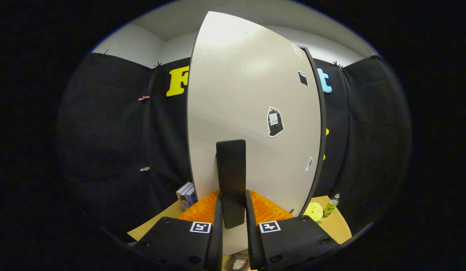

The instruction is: Open the shoe cabinet door, grab the shoes and put them into the shoe cabinet, then close the shoe cabinet door.

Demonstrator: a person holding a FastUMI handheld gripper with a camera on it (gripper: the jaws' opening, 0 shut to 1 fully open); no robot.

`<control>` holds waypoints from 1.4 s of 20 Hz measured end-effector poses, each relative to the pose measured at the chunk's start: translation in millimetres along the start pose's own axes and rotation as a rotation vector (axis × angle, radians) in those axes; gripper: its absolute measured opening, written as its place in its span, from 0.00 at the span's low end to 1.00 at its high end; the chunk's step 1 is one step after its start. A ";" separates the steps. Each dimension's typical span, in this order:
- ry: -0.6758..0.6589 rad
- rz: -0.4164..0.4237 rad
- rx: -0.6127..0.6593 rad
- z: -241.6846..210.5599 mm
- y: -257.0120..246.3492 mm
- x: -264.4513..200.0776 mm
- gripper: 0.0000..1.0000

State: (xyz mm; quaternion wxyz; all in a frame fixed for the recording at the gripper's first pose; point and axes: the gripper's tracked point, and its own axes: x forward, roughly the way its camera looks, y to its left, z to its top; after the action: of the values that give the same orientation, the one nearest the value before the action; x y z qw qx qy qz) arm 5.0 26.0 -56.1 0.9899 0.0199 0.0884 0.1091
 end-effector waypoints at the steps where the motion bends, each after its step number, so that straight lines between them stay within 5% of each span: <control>1: -0.002 0.008 0.002 0.7 -7.8 -6.0 0.31; 9: -0.004 0.028 0.032 1.6 -62.2 -53.6 0.31; 28: -0.037 -0.197 0.034 4.6 -182.9 -96.3 0.22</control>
State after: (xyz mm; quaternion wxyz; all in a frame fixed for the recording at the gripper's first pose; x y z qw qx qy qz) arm -47.8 -173.6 -45.8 0.9968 0.0297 0.0735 0.0092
